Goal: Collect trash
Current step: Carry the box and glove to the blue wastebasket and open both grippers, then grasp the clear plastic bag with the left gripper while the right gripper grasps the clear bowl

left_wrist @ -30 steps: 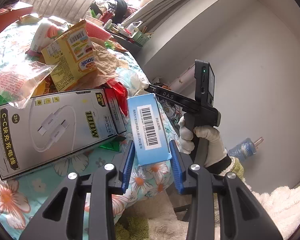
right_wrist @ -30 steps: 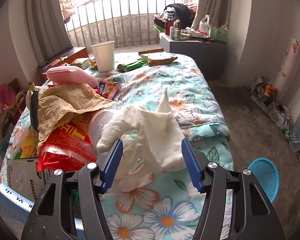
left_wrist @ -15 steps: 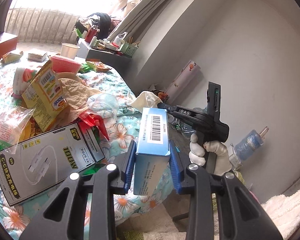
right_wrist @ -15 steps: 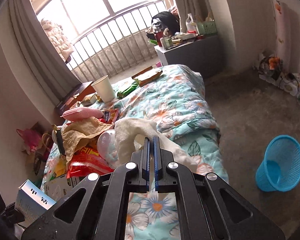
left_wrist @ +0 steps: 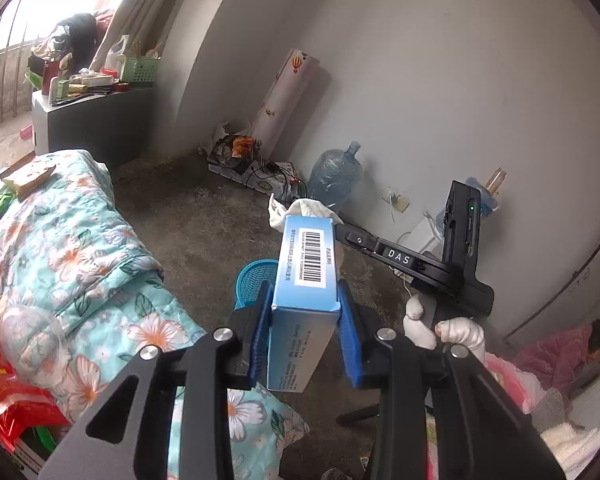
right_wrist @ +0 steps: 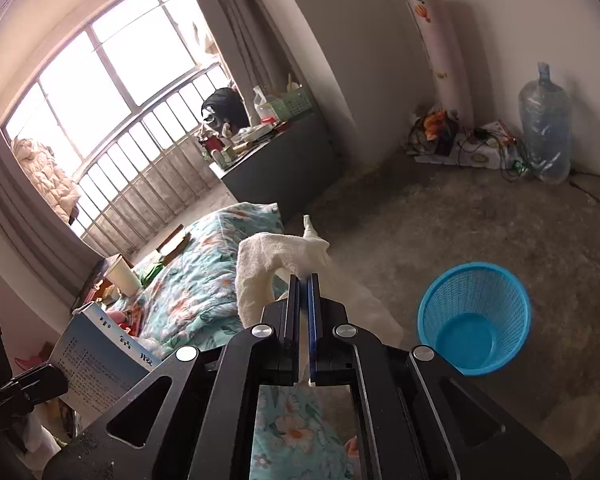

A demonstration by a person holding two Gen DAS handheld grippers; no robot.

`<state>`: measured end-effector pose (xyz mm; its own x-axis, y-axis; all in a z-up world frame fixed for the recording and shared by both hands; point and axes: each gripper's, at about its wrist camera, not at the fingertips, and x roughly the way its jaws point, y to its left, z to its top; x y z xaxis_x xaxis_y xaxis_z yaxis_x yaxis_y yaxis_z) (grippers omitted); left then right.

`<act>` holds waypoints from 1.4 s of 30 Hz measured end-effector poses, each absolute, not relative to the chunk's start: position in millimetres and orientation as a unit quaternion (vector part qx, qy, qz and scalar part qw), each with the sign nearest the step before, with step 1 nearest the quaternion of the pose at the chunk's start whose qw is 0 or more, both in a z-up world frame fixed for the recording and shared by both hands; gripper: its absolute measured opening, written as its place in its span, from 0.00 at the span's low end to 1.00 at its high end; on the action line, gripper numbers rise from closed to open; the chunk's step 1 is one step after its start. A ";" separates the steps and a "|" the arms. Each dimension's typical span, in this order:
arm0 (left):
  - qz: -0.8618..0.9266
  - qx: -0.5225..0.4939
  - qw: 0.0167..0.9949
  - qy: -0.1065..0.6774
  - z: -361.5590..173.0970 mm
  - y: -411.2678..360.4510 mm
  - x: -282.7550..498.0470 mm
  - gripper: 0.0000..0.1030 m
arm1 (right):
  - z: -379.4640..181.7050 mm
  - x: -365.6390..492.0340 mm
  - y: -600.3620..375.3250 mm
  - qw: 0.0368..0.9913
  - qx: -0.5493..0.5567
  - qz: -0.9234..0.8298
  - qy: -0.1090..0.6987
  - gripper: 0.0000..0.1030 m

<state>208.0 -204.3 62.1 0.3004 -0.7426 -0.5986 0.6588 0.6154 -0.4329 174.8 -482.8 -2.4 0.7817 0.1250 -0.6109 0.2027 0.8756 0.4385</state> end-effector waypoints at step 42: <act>-0.378 -0.057 0.867 0.321 104.5 -133.4 243.1 0.66 | 58.9 136.1 -480.3 0.964 0.166 -0.071 0.193 0.93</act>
<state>243.1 -133.4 104.5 0.5087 -0.6918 -0.5124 0.6186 0.7077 -0.3413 136.1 -480.3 58.9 0.9153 -0.0734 -0.3960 0.2017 0.9346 0.2929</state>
